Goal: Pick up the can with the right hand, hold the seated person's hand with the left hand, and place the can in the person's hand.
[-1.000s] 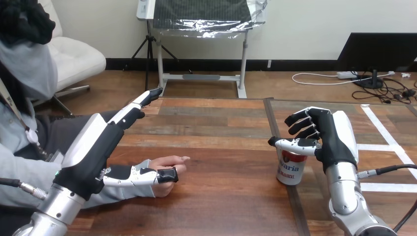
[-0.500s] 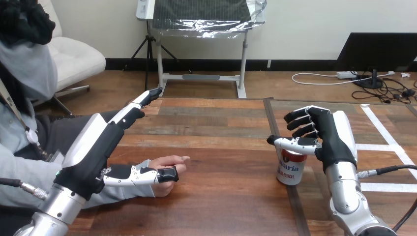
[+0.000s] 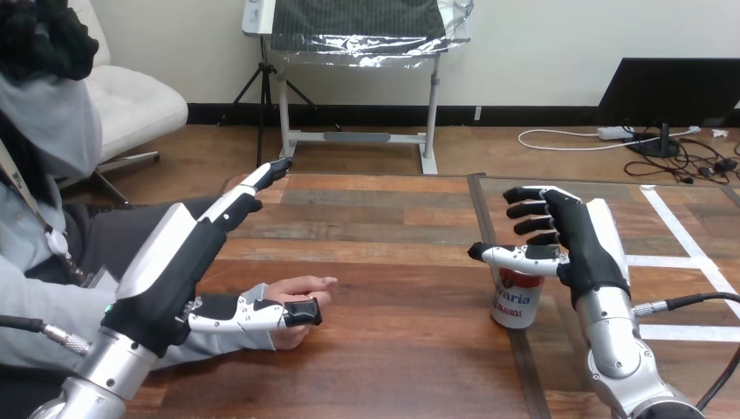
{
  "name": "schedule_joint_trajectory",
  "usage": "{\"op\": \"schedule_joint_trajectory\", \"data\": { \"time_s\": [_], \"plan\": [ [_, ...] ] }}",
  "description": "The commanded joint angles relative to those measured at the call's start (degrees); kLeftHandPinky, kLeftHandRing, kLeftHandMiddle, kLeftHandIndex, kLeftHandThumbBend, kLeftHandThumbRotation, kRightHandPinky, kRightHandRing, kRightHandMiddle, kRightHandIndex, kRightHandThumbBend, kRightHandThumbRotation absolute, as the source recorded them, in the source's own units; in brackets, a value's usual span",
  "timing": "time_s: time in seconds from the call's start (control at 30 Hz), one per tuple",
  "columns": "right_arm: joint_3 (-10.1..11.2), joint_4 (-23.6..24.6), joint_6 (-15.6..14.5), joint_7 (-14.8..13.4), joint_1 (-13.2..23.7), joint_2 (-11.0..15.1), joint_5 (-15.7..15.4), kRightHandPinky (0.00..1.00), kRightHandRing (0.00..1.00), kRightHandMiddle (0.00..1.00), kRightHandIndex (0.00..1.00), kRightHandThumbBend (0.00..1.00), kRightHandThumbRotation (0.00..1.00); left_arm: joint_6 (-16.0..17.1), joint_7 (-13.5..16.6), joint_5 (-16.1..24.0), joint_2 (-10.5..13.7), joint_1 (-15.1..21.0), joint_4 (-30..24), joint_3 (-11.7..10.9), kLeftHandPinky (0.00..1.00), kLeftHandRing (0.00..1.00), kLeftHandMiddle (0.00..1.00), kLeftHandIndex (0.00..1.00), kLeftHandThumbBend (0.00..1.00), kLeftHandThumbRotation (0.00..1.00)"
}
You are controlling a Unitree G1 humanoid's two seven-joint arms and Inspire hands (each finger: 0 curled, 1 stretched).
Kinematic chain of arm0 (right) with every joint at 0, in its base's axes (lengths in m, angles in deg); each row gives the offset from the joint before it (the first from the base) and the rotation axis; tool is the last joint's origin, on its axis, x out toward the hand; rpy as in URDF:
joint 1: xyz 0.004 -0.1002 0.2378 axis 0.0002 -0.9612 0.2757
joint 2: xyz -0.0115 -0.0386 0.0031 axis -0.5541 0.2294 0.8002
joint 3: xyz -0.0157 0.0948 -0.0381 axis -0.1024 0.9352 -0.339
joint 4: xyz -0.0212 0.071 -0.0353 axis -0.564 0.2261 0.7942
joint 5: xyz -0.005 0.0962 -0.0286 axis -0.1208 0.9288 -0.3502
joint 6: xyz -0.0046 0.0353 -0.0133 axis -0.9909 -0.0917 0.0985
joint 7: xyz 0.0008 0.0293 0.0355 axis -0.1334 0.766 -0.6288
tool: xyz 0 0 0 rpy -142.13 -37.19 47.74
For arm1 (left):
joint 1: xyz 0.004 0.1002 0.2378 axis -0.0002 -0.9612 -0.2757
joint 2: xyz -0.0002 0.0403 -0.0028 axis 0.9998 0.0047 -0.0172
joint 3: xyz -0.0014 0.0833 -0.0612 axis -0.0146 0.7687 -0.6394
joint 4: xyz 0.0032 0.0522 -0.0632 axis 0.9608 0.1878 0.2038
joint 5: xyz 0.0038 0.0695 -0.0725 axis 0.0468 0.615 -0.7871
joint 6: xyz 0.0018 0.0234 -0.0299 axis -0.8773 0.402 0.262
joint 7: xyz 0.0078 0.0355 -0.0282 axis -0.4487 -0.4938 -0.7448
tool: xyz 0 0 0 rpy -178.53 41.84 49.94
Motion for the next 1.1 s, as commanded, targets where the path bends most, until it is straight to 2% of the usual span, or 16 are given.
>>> {"op": "schedule_joint_trajectory", "data": {
  "time_s": [0.0, 0.17, 0.4, 0.43, 0.73, 1.07],
  "plan": [
    [1.34, 3.09, 1.42, 0.96, 3.67, -0.17, 1.89, 0.68, 0.73, 0.75, 0.78, 1.00, 0.02, 1.62, 1.09, -1.21, 0.17, 3.55, -0.59, 0.31, 0.85, 0.93, 0.94, 0.94, 1.00, 0.46],
    [1.92, 3.23, 1.52, 2.52, 3.53, -0.34, 3.36, 0.73, 0.77, 0.78, 0.81, 1.00, 0.07, 1.77, 1.49, -1.04, 0.12, 3.54, -0.25, 0.42, 0.86, 0.94, 0.94, 0.95, 1.00, 0.47],
    [2.16, 3.15, 2.06, 4.43, 3.15, 0.00, 3.80, 0.80, 0.82, 0.82, 0.85, 1.00, 0.15, 1.73, 1.25, -1.58, 0.01, 3.39, -0.06, 0.53, 0.86, 0.94, 0.94, 0.95, 1.00, 0.47],
    [2.11, 3.18, 2.21, 4.55, 3.09, 0.04, 3.79, 0.82, 0.84, 0.84, 0.86, 1.00, 0.19, 1.76, 1.26, -1.61, -0.02, 3.38, -0.03, 0.53, 0.86, 0.94, 0.94, 0.95, 1.00, 0.47],
    [2.03, 3.21, 2.51, 5.47, 2.56, 0.24, 3.76, 0.90, 0.92, 0.91, 0.93, 1.00, 0.31, 2.36, 1.60, -1.61, -0.28, 3.26, 0.60, 0.59, 0.86, 0.94, 0.94, 0.95, 1.00, 0.47],
    [1.96, 3.07, 2.49, 5.98, 1.96, 0.27, 3.67, 0.93, 0.96, 0.96, 0.99, 1.00, 0.38, 2.50, 1.64, -1.55, -0.28, 2.89, 0.74, 0.65, 0.86, 0.94, 0.94, 0.95, 1.00, 0.49]
  ]
}}
